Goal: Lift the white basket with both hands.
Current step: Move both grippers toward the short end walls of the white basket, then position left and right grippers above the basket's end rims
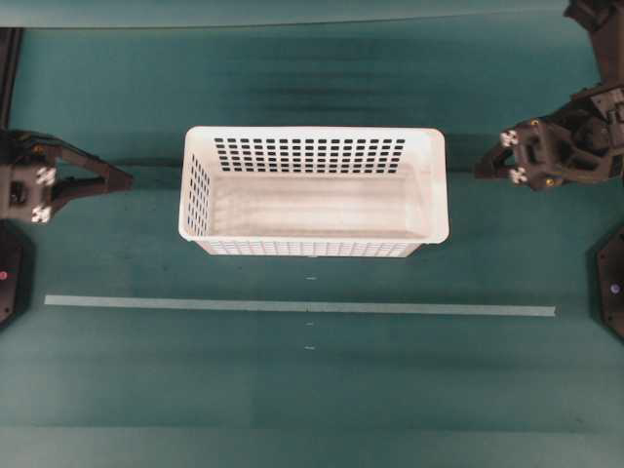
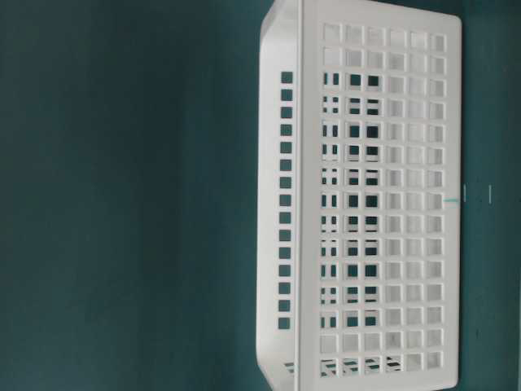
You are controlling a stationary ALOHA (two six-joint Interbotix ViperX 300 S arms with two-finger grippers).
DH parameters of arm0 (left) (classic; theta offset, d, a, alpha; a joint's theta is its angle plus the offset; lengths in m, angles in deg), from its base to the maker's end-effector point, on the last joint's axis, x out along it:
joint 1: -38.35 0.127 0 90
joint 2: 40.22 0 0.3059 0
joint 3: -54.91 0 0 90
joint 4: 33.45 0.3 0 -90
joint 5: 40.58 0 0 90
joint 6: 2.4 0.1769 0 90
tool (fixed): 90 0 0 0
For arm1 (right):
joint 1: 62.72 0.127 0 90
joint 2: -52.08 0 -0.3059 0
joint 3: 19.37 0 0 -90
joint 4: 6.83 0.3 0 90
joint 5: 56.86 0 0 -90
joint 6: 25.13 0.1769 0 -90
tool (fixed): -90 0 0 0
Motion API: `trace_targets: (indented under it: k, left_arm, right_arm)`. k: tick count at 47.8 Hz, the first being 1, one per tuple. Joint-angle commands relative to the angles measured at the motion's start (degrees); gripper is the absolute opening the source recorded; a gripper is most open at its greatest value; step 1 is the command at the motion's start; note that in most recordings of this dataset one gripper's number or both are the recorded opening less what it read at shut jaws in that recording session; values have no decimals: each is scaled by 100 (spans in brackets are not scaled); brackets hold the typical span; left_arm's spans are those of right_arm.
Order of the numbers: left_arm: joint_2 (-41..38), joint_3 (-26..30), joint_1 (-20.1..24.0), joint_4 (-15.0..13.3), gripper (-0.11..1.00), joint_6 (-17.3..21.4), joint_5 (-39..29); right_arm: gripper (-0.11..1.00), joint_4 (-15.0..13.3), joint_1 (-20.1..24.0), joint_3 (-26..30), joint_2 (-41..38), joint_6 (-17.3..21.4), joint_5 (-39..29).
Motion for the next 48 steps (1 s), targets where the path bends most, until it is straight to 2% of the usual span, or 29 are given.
trace_targets:
  k: [1,6,14,20,29,37,42,48]
  left_arm:
    - [-167,264,149,62,-5,-501,-413]
    - [-316,360,580,62,-5,-905,-853]
    - [-694,483,1081,70,-5,-976,-1195]
    - [-1143,738,1099,70,-5,-993,-1257]
    - [-1846,1116,1090,62,-5,-976,-1670]
    - [-2030,1213,1081,62,-5,-1002,-2127]
    - [-1978,1195,1046,62,-4,-1046,-2127]
    - [-1986,1204,1037,62,-4,-1274,-2136]
  right_arm:
    - [2,-44,-88,211,-193,334,-299]
    - [2,-114,-211,290,-378,729,-650]
    - [2,-519,-272,466,-800,1055,-1143]
    - [2,-668,-281,782,-1248,1081,-1652]
    - [3,-729,-272,1239,-1881,1063,-2153]
    - [3,-729,-272,1371,-2180,1063,-2180]
    - [3,-729,-272,1389,-2215,1055,-2171]
    - [3,-747,-272,1354,-2224,1028,-2083]
